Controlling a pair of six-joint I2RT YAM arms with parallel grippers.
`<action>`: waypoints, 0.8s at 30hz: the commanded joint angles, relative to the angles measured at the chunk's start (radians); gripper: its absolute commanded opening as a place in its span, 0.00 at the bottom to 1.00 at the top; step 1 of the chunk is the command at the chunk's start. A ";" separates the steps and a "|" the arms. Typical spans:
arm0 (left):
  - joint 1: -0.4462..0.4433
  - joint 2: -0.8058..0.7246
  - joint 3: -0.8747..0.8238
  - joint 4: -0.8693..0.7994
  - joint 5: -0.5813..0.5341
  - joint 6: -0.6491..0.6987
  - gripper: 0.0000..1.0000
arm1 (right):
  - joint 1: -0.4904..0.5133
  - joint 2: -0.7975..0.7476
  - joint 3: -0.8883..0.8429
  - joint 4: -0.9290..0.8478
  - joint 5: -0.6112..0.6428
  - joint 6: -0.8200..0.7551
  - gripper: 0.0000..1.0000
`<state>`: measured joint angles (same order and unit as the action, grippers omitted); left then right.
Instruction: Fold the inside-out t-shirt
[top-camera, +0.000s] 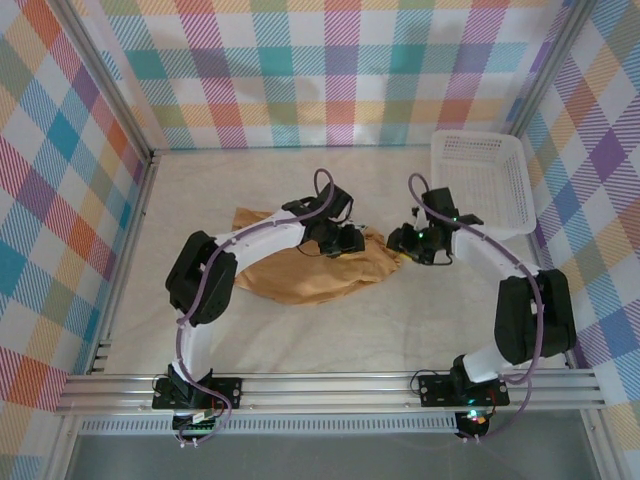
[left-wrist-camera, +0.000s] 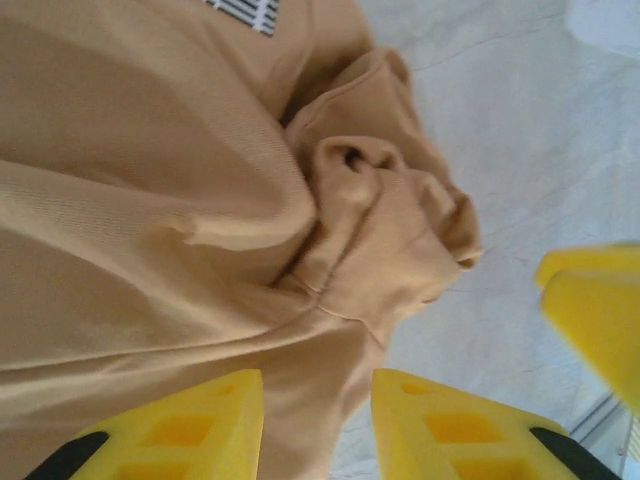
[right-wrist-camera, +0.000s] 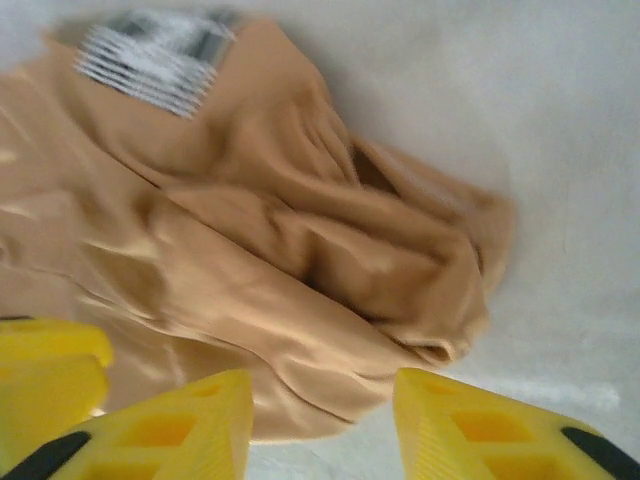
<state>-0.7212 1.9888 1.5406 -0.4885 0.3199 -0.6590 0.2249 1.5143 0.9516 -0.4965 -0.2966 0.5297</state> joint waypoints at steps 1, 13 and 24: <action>0.011 -0.002 -0.013 -0.001 -0.018 -0.002 0.34 | 0.017 0.018 -0.054 0.066 -0.096 0.043 0.46; 0.078 -0.099 -0.111 -0.004 -0.021 0.003 0.33 | 0.071 0.096 0.023 0.029 0.006 0.008 0.52; 0.095 -0.112 -0.138 -0.001 -0.015 0.007 0.31 | 0.075 0.141 0.107 -0.037 0.105 -0.087 0.58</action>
<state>-0.6300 1.9091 1.4200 -0.4900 0.3050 -0.6590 0.2951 1.6127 1.0248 -0.5072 -0.2157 0.4908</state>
